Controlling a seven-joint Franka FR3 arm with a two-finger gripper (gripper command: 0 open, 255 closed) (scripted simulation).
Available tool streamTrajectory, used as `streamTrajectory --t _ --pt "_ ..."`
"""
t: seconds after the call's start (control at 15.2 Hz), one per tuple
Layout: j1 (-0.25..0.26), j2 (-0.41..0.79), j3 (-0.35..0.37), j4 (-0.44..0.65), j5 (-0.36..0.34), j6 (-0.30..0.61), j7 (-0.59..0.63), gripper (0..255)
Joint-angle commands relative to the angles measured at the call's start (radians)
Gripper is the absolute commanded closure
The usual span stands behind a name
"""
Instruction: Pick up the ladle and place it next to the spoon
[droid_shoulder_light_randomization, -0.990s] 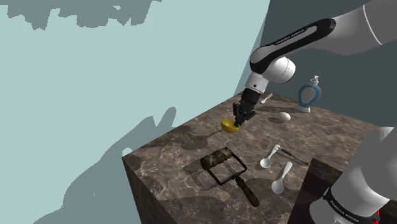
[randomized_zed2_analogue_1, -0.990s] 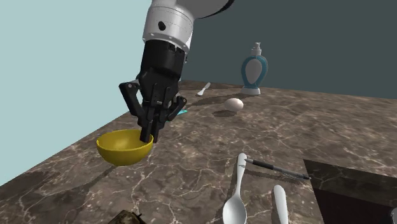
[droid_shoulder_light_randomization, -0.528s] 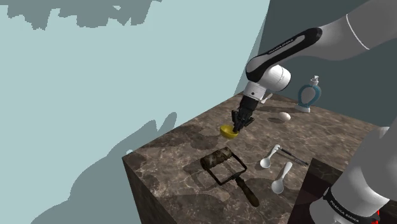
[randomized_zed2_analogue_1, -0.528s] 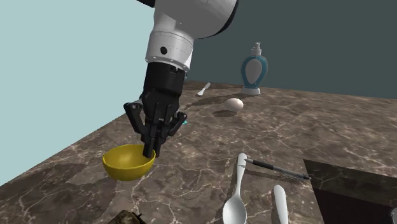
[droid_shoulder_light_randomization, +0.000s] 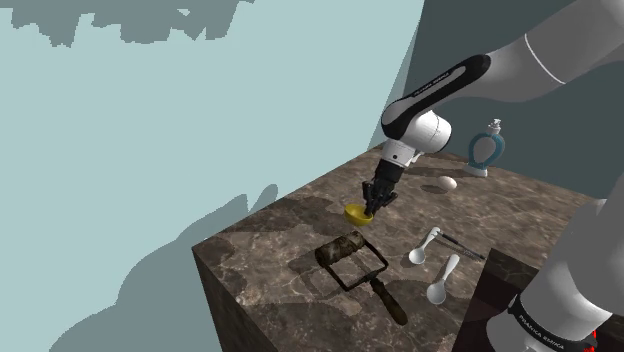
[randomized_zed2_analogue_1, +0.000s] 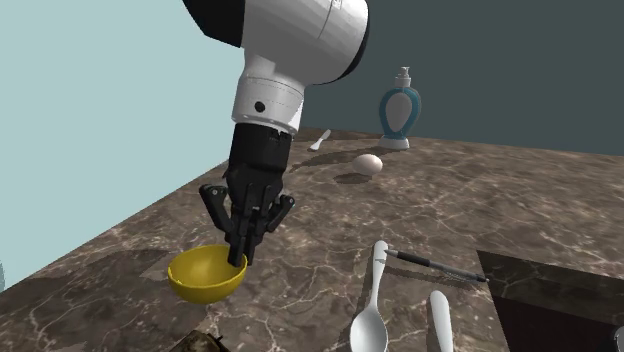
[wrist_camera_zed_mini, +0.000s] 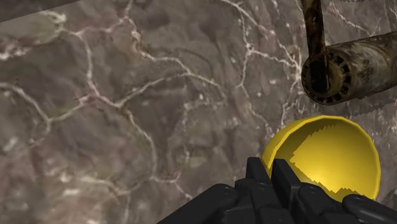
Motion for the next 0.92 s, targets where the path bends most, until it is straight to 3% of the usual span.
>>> streamTrajectory --t 0.0,0.2,0.26,0.59,0.86 --pt "0.0 0.002 0.0 0.001 0.001 0.001 -0.002 255" --pt "0.0 0.002 0.0 0.001 0.001 0.001 -0.002 255" --pt "0.0 0.002 0.0 0.001 0.001 0.001 -0.002 0" --pt "0.0 0.002 0.0 0.001 0.001 0.001 -0.002 0" --pt "-0.036 -0.067 -0.032 0.049 -0.085 -0.113 0.046 0"
